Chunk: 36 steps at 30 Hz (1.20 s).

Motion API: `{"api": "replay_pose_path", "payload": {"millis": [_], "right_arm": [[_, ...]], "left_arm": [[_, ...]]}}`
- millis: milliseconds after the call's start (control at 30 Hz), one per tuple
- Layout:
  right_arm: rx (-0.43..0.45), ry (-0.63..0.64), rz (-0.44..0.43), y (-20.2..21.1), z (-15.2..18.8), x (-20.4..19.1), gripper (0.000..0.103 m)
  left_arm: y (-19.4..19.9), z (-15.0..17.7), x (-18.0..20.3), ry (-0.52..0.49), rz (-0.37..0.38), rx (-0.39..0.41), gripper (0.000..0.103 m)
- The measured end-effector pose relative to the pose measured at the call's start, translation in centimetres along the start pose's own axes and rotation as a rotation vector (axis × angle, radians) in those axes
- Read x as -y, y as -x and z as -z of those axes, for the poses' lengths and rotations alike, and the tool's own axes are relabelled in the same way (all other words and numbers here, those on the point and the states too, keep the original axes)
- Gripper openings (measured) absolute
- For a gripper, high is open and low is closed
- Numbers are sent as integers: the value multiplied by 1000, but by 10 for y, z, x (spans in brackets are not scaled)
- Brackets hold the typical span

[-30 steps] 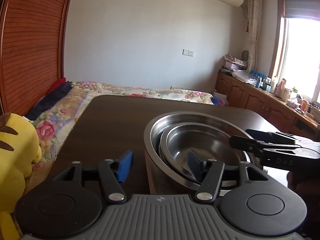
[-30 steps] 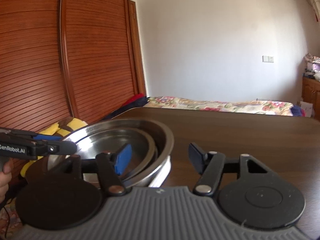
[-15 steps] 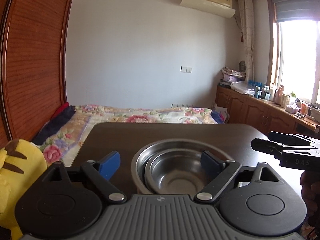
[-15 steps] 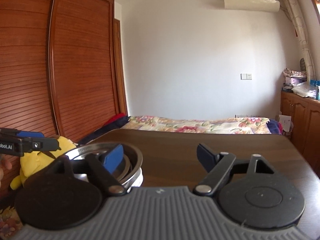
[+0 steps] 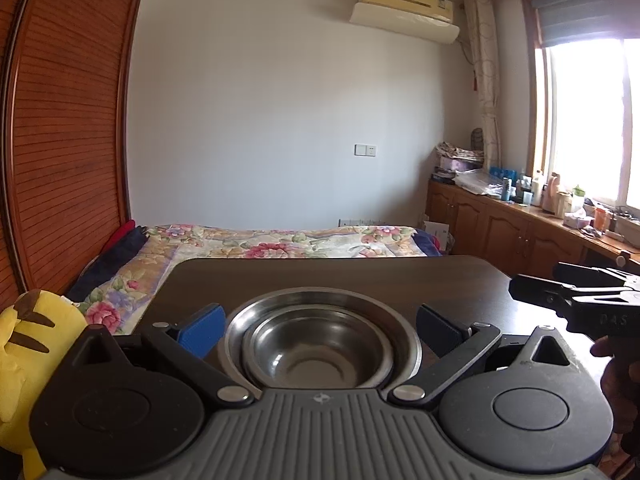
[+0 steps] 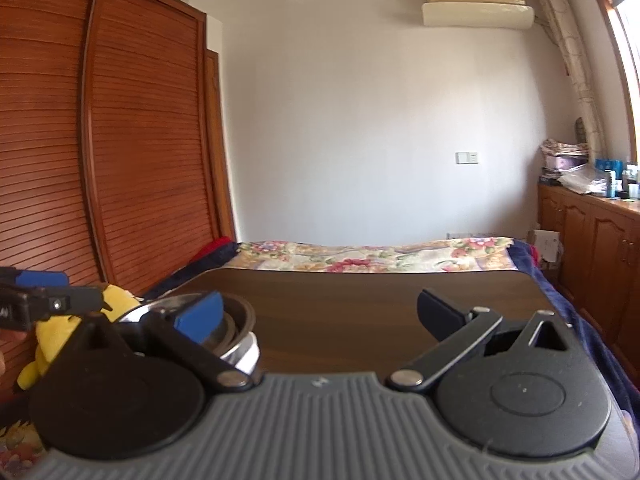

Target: Organize plates and bowls

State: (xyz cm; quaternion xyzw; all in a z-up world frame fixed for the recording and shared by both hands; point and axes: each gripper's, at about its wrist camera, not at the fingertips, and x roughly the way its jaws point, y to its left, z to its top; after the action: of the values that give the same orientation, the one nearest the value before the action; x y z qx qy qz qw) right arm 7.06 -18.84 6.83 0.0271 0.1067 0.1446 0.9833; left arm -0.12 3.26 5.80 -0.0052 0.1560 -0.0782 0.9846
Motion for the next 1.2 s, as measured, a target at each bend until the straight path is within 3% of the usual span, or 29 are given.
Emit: {"api": "replay_pose_path", "payload": {"millis": [733, 1200], "right_arm": [[-30, 20, 155, 20, 18, -11, 103], [-68, 27, 181, 15, 31, -15, 103]], "left_arm": [[4, 16, 24, -28, -30, 4, 103], [-4, 31, 21, -35, -66, -31, 103]]}}
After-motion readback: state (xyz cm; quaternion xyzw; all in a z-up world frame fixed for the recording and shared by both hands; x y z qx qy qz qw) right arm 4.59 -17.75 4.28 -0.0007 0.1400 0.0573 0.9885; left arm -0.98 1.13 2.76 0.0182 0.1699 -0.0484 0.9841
